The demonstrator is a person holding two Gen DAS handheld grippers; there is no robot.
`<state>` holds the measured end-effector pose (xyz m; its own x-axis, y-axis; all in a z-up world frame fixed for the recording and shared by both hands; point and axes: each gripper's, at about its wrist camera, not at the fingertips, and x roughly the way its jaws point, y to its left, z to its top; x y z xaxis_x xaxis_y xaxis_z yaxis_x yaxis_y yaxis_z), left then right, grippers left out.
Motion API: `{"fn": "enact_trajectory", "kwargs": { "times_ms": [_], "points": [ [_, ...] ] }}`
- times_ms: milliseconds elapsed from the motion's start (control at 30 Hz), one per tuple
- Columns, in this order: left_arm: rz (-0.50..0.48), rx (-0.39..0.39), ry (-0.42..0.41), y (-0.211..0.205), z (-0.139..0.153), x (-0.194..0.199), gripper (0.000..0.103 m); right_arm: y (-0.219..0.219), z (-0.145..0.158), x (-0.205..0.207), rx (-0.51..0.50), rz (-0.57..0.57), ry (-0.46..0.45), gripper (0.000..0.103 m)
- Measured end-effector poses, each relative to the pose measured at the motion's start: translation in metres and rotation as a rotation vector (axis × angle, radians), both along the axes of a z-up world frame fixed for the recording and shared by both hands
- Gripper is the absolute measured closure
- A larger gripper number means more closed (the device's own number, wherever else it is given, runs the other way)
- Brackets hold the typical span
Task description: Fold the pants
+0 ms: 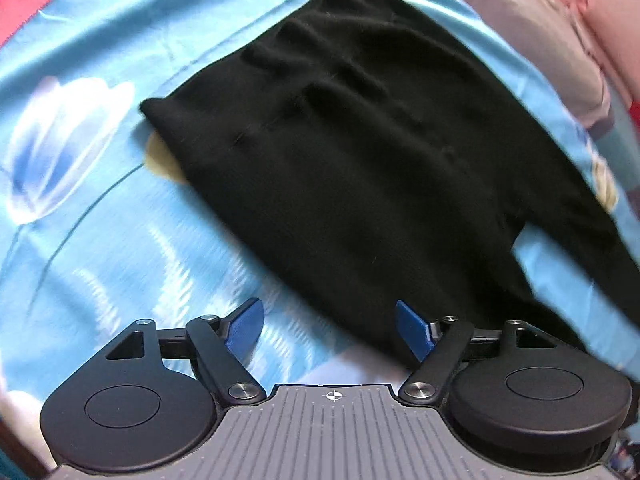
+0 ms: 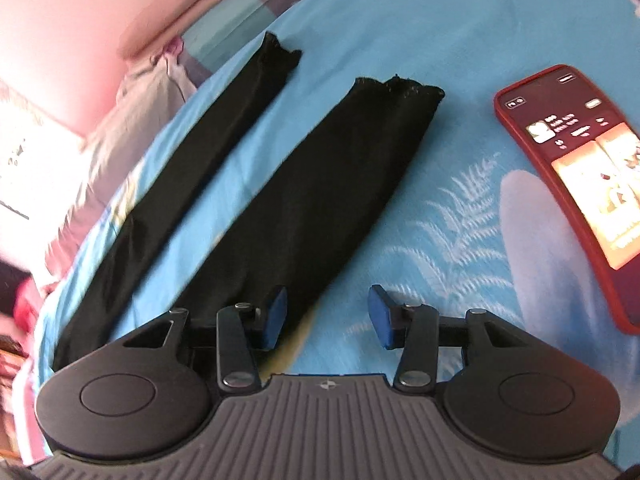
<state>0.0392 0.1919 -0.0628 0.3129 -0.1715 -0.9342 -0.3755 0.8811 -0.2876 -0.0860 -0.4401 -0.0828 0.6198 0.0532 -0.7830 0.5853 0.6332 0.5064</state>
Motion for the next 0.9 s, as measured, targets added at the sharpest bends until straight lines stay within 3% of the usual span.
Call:
{"fn": "enact_trajectory", "kwargs": {
  "times_ms": [167,200,233,300,333,367,400,433,600,767,900],
  "points": [
    [0.082,-0.109,-0.058,0.011,-0.007,0.012,0.0,-0.017,-0.009,0.008,0.06,-0.058,-0.059,0.054],
    [0.09,-0.121,-0.065,0.012,-0.007,0.014,0.0,-0.019,-0.01,0.009,0.073,-0.074,-0.066,0.061],
    [0.093,-0.125,-0.068,0.012,-0.008,0.016,0.0,-0.02,-0.01,0.01,0.082,-0.089,-0.064,0.08],
    [0.091,-0.114,-0.066,0.01,-0.007,0.016,0.0,-0.02,-0.013,0.015,0.098,-0.065,-0.037,0.095],
    [0.091,-0.109,-0.058,0.011,-0.007,0.016,0.007,-0.018,-0.012,0.016,0.078,-0.046,-0.031,0.095],
    [0.094,-0.112,-0.04,0.011,-0.008,0.017,0.028,-0.015,-0.009,0.019,0.054,-0.023,-0.024,0.095],
    [0.104,-0.116,-0.022,0.012,-0.011,0.019,0.021,-0.015,-0.007,0.02,0.044,-0.011,-0.019,0.096],
    [0.119,-0.122,-0.023,0.013,-0.01,0.019,0.029,-0.015,-0.004,0.022,0.046,-0.007,-0.021,0.096],
    [0.112,-0.152,-0.11,0.017,0.021,0.036,0.032,-0.021,0.03,0.047,0.072,0.03,-0.096,0.096],
    [0.045,-0.132,-0.173,0.007,0.048,0.096,0.035,-0.021,0.065,0.12,0.059,0.114,-0.141,0.096],
    [0.011,-0.123,-0.181,0.0,0.047,0.157,0.035,-0.027,0.066,0.189,0.083,0.104,-0.138,0.096]
  ]
}}
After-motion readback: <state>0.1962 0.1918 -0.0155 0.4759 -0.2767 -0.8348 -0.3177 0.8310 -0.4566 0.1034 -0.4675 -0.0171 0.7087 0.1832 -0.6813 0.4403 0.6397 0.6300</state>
